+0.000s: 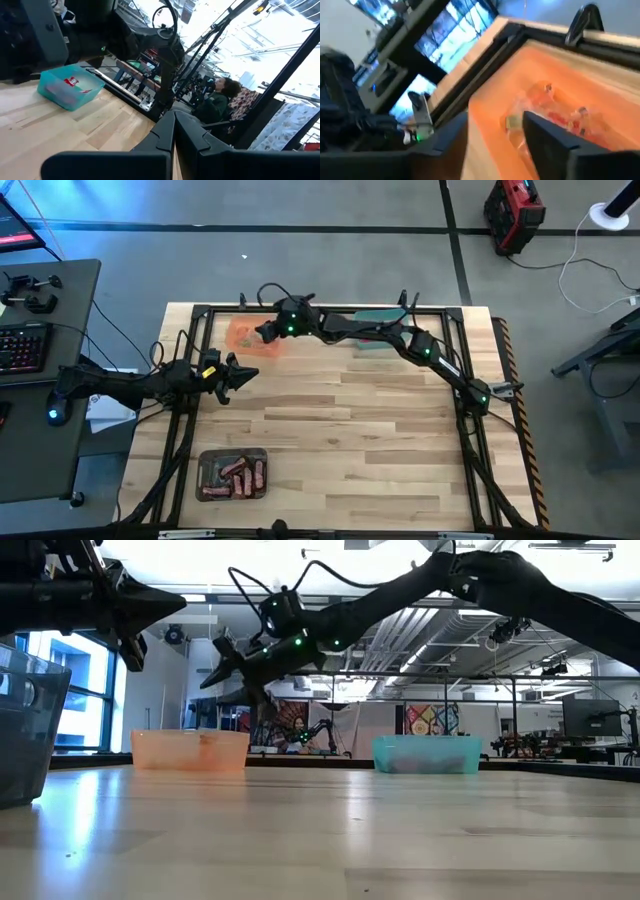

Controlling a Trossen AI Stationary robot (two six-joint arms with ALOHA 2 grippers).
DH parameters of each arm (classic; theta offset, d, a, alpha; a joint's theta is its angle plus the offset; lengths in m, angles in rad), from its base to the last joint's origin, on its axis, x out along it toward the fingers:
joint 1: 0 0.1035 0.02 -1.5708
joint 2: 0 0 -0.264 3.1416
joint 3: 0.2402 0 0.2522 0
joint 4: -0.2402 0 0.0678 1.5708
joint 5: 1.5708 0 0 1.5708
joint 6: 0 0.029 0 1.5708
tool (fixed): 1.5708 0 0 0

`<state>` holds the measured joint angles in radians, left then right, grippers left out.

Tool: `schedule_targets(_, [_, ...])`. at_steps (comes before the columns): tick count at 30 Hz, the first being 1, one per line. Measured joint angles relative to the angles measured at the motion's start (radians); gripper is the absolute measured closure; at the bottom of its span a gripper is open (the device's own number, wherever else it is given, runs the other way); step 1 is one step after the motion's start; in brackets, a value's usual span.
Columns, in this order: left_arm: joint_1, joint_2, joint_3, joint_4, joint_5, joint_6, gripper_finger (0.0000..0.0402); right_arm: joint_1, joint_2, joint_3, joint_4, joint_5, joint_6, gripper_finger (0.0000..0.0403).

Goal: Sort candy by brand, put in halloween buckets
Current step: Return to Home Position

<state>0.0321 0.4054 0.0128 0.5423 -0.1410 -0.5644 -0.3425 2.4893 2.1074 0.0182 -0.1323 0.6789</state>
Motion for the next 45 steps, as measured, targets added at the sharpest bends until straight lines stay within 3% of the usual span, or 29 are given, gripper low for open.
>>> schedule_targets(4, [0.000, 0.000, 0.000, 0.000, 0.000, 0.000, 0.0401, -0.015, 0.000, 0.029, -0.041, -0.143, -0.034, 0.0177])
schedule_targets(8, [0.000, 0.000, 0.000, 0.000, 0.000, 0.000, 0.0401, -0.034, -0.047, 0.046, -0.157, -0.255, -0.118, 0.0170])
schedule_targets(15, [0.000, 0.000, 0.000, 0.000, 0.000, 0.000, 0.0401, -0.033, -0.272, -0.035, -0.612, -0.226, -0.540, 0.0171])
schedule_targets(18, [0.000, 0.000, 0.000, 0.000, 0.000, 0.000, 0.0401, -0.010, -0.418, -0.226, -0.659, -0.222, -0.613, 0.0171])
schedule_targets(21, [0.000, 0.000, 0.000, -0.001, 0.000, 0.000, 0.0401, 0.019, -0.624, -0.527, -0.552, -0.217, -0.589, 0.0171])
schedule_targets(27, [0.000, 0.000, 0.000, -0.001, 0.000, 0.000, 0.0401, 0.103, -1.124, -1.165, -0.227, -0.110, -0.312, 0.0171])
schedule_targets(31, [0.000, 0.000, 0.000, -0.001, 0.000, 0.000, 0.0401, 0.220, -1.422, -1.449, -0.031, 0.005, -0.116, 0.0171])
schedule_targets(38, [0.000, 0.000, 0.000, -0.001, 0.000, 0.000, 0.0401, 0.400, -1.752, -1.714, 0.104, 0.224, -0.025, 0.0171])
schedule_targets(45, [0.000, 0.000, 0.000, -0.001, 0.000, 0.000, 0.0401, 0.486, -1.968, -1.815, 0.102, 0.245, -0.073, 0.0171])
